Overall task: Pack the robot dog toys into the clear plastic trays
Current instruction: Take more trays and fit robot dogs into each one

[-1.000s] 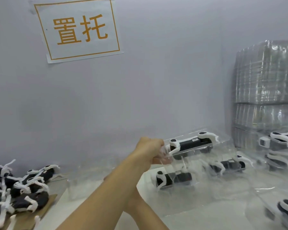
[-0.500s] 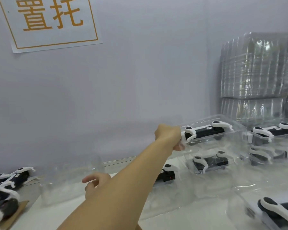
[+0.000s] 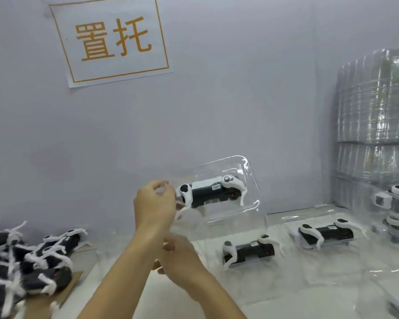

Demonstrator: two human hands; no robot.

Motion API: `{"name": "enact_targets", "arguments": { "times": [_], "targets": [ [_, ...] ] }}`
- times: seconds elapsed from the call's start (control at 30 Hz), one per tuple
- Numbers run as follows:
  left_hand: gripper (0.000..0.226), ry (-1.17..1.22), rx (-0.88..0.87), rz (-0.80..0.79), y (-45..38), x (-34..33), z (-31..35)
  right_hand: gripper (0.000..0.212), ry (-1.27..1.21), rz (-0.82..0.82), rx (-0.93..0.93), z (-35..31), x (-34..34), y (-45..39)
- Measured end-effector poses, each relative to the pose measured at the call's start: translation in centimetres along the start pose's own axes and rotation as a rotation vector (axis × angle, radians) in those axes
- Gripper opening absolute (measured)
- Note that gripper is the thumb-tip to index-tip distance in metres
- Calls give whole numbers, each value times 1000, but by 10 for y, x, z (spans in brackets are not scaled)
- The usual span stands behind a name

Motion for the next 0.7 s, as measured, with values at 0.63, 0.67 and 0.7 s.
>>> {"name": "enact_targets", "arguments": {
  "times": [0.63, 0.67, 0.7],
  "targets": [
    [47, 336, 191, 0, -12, 74, -68, 70, -279, -102, 266, -47, 20, 22],
    [46, 316, 167, -41, -10, 69, -68, 61, -233, -65, 309, -53, 18, 22],
    [46, 304, 136, -69, -9, 65, -68, 54, -198, -39, 347, -57, 15, 23]
  ]
}}
Point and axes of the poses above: each hand's wrist, its own y-axis away from the middle knuckle, its own x-axis out of the back of the hand, z = x × y, the point moved 5 cm from there along -y, towards the middle knuckle, and after that the axes turned 4 degrees about -y, right-handed, at the moved point
